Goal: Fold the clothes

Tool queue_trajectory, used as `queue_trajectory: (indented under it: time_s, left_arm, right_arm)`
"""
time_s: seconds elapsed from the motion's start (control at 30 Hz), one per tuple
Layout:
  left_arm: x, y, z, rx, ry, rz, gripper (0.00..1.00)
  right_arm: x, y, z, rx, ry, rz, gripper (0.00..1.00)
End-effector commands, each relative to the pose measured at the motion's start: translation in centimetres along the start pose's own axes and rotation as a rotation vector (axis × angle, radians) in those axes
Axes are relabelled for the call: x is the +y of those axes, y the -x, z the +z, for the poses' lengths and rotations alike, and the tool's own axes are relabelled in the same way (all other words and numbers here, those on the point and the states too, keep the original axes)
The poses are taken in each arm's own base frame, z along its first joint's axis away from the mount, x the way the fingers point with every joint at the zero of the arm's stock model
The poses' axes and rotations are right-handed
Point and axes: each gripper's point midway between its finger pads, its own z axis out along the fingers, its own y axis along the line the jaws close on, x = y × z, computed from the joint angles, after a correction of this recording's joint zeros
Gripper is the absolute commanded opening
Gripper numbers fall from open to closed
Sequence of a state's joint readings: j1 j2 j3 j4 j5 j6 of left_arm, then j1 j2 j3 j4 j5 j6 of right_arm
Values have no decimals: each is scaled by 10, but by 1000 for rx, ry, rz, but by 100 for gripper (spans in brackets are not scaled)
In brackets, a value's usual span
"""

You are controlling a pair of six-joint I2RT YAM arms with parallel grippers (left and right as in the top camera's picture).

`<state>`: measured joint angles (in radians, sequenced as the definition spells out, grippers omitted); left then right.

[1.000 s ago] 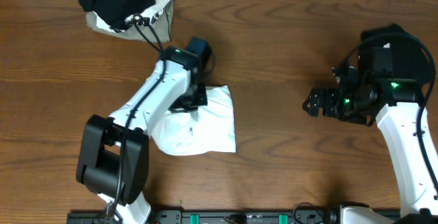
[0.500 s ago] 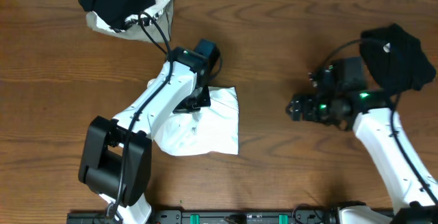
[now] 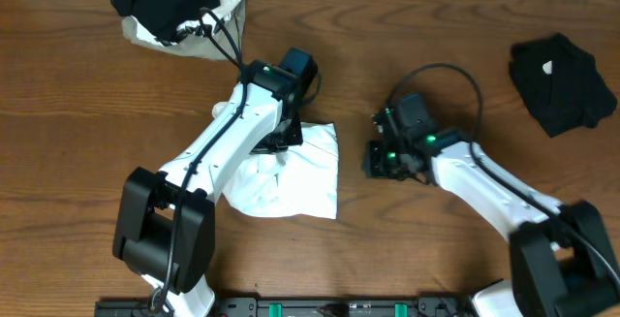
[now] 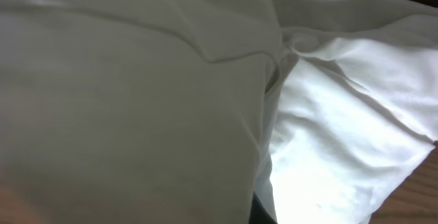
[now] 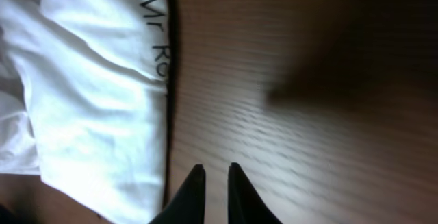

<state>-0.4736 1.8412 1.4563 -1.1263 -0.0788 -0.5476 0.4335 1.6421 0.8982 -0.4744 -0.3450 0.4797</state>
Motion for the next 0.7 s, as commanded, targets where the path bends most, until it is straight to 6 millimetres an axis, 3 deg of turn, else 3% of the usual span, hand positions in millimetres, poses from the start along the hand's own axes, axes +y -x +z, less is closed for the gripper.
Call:
queue_trajectory:
  time_s: [0.0, 0.33, 0.67]
  left_arm:
    - [0, 4, -9, -27, -1, -5, 6]
    - [-13, -2, -13, -30, -21, 26, 6]
    - [-37, -8, -25, -65, -48, 91, 6]
  right_arm:
    - [12, -11, 18, 56, 47, 38, 8]
    - [32, -17, 47, 100, 130, 99, 4]
    - [38, -24, 55, 120, 127, 107, 4]
